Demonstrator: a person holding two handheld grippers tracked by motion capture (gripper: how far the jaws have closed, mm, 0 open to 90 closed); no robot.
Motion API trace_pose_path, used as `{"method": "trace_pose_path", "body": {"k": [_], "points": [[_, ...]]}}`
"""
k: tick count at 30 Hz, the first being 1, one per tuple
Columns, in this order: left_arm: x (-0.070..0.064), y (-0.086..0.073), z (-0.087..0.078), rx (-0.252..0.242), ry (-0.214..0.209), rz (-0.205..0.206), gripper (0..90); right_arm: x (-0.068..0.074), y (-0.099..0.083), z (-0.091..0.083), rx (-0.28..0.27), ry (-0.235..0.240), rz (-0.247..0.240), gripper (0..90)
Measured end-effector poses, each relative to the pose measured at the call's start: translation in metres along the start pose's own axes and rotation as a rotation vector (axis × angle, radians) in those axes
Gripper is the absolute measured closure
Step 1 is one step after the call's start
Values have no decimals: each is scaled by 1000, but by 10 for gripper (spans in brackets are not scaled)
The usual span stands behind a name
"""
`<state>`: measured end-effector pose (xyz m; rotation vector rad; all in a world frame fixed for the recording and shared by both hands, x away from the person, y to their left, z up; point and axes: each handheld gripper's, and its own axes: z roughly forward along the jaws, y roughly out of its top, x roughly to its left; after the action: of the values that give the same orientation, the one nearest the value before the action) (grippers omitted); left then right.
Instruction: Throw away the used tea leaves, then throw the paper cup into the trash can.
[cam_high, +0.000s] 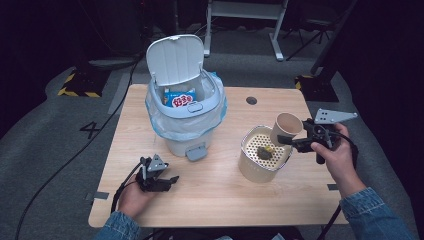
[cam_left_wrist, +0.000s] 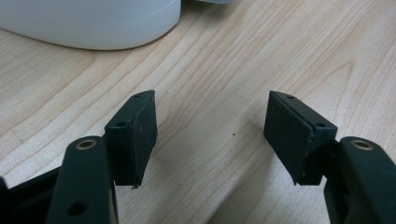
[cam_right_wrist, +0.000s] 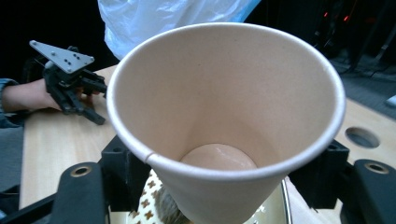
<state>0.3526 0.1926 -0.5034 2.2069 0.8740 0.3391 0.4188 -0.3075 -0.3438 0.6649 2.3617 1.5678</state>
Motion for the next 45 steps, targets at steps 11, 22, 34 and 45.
{"method": "trace_pose_path", "body": {"k": [11,22,34,45], "points": [[1,1,1,-1,6,2,354,-6,0,-4,7,-38,11,300],[1,1,1,-1,7,4,354,-5,7,-5,13,-63,-5,299],[1,1,1,-1,7,4,354,-1,23,2,34,-70,-38,298],[0,-2,-2,-1,11,-12,356,1,46,14,34,-53,-60,296]]}}
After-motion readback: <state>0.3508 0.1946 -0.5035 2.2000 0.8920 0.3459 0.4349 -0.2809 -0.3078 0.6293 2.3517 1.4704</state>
